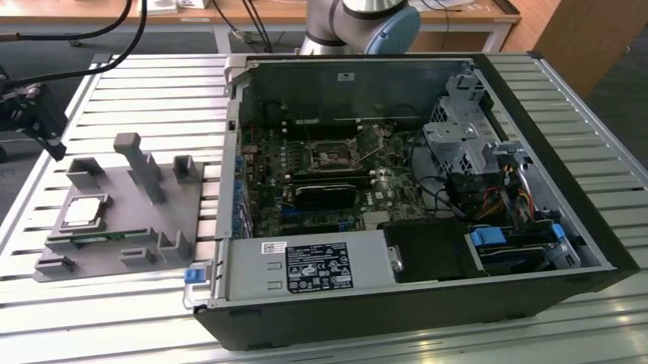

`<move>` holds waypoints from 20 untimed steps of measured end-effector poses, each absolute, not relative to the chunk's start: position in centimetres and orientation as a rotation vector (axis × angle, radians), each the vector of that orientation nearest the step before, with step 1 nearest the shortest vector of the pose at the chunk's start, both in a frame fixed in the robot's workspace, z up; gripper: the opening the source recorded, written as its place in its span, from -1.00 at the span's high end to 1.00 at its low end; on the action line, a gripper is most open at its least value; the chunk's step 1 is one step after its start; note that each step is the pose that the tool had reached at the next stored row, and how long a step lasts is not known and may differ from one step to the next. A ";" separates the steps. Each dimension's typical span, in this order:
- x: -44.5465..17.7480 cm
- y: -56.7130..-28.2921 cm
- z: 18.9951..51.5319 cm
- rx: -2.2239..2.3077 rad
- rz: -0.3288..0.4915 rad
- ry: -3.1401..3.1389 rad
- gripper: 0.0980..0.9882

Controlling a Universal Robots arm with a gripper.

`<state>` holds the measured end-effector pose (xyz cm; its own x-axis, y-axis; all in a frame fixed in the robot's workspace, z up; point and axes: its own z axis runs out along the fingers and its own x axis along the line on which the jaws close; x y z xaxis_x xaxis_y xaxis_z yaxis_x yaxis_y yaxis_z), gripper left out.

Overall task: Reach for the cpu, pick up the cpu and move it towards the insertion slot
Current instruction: 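Pick up the cpu and move it towards the insertion slot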

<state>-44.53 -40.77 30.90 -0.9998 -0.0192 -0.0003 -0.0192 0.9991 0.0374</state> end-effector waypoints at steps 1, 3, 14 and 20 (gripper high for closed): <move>-44.5 -40.8 30.7 0.030 -0.059 -3.141 -0.50; -44.6 -40.8 30.4 0.030 -0.059 -3.141 -0.50; -44.6 -41.2 28.2 0.030 -0.059 -3.141 -0.50; -44.7 -41.4 26.9 0.030 -0.059 -3.141 -0.50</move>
<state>-44.66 -41.39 26.90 -0.9998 -0.0191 -0.0002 -0.0191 0.9991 0.0375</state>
